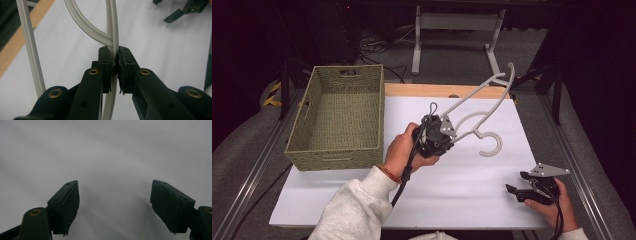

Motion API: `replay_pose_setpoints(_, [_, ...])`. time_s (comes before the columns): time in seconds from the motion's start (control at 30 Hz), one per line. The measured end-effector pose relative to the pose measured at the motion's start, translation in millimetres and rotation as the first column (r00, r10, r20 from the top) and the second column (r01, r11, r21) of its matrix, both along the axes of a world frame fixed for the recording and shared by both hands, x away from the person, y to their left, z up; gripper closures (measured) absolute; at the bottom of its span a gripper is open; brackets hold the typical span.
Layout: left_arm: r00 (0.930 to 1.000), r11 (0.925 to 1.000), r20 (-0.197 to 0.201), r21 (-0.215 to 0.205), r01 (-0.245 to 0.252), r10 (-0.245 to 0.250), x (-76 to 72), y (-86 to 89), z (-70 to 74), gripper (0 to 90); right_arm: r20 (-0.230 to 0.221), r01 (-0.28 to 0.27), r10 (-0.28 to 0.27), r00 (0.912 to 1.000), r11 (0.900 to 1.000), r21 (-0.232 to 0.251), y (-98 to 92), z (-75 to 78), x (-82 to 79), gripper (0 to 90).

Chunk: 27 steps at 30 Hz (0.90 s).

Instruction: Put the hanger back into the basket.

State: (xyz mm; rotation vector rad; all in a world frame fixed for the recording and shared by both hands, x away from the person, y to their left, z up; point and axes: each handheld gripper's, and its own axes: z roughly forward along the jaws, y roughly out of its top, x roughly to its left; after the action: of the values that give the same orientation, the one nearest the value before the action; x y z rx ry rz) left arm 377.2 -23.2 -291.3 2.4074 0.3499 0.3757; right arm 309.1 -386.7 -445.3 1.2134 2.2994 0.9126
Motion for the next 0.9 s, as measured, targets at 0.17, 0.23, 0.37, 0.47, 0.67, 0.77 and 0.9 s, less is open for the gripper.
replay_pose_setpoints(0.17, [0.9986,0.9986,0.02,0.021,-0.049,0.049,9.1,15.1,15.7,82.1,0.001,0.002,-0.002,1.0,1.0,0.004,0.1,0.7,-0.4,23.9])
replay_pose_setpoints(0.23, [0.9965,0.9964,0.025,0.027,-0.081,0.08,13.9,25.5,21.3,82.1,0.002,0.003,-0.003,1.0,1.0,0.003,0.2,0.9,-0.5,23.8])
replay_pose_setpoints(0.37, [0.9897,0.9901,0.038,0.021,-0.139,0.138,21.4,50.3,32.1,82.1,-0.002,0.003,-0.003,1.0,1.0,0.004,-0.2,0.6,-0.4,23.8])
replay_pose_setpoints(0.47, [0.9743,0.9754,0.049,0.006,-0.22,0.22,28.3,80.2,41.8,82.1,-0.002,-0.001,0.001,1.0,1.0,0.0,0.6,0.3,-0.2,23.8])
replay_pose_setpoints(0.67, [0.945,0.9456,0.032,-0.01,-0.325,0.325,41.2,126.2,41.0,82.1,-0.007,-0.002,0.002,1.0,1.0,-0.001,1.8,-0.3,-0.1,23.8])
replay_pose_setpoints(0.77, [0.9329,0.9331,0.019,-0.015,-0.359,0.36,45.8,141.0,37.3,82.0,-0.006,-0.004,0.004,1.0,1.0,-0.006,2.2,-0.9,0.2,23.8])
replay_pose_setpoints(0.9, [0.905,0.9049,0.001,-0.016,-0.425,0.425,56.9,171.5,26.8,82.1,-0.006,-0.003,0.003,1.0,1.0,-0.008,2.4,-1.2,0.5,23.8])
